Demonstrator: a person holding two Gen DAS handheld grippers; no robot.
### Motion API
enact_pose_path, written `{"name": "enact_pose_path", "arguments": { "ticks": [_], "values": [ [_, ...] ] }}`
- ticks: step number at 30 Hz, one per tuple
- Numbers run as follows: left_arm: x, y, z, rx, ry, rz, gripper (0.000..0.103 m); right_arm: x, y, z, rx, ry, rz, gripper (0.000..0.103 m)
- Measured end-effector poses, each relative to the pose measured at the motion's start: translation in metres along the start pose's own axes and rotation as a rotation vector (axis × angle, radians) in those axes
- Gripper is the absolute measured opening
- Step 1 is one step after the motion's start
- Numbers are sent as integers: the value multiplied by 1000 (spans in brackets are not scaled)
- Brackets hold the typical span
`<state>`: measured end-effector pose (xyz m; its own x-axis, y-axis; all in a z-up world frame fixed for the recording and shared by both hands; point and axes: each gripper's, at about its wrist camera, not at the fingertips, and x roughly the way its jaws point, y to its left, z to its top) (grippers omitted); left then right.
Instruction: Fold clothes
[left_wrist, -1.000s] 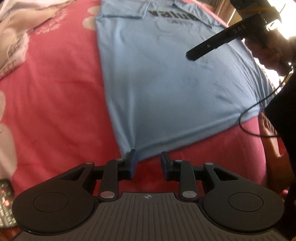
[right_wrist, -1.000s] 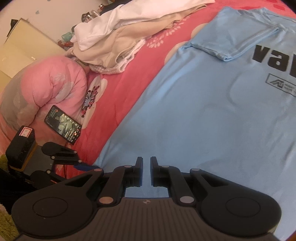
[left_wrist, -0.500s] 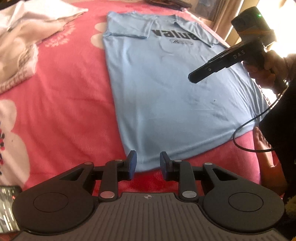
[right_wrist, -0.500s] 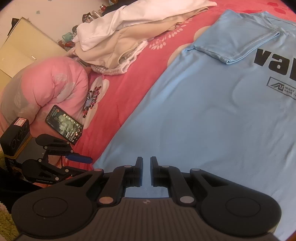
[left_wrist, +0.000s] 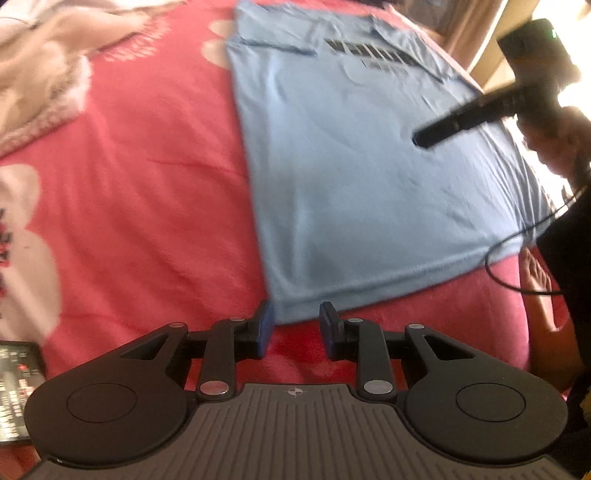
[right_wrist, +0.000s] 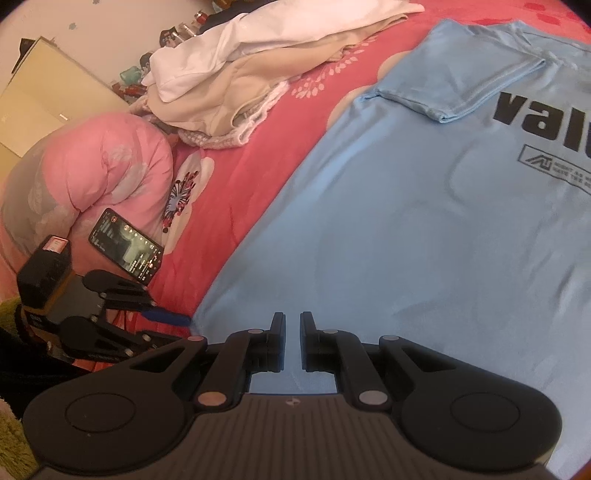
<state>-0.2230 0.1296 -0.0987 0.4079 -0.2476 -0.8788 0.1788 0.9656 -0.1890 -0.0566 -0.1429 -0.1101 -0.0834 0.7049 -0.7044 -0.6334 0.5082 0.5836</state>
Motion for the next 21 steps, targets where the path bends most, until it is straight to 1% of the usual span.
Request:
{"name": "enact_pose_path", "arguments": {
  "ticks": [4,8,18,21],
  "values": [
    [-15,9,5,-22,-56,26,26,-1,-2,-1,4,-3,-2,8],
    [-15,11,13,-47,-102,19,27,-2,-1,-3,-1,0,-8,8],
    [9,-5,25,0,-129,-45,27,1,1,-9,2,14,-25,8],
    [12,-7,26,18,-131,-45,27,1,1,-10,2,18,-26,8]
  ]
}}
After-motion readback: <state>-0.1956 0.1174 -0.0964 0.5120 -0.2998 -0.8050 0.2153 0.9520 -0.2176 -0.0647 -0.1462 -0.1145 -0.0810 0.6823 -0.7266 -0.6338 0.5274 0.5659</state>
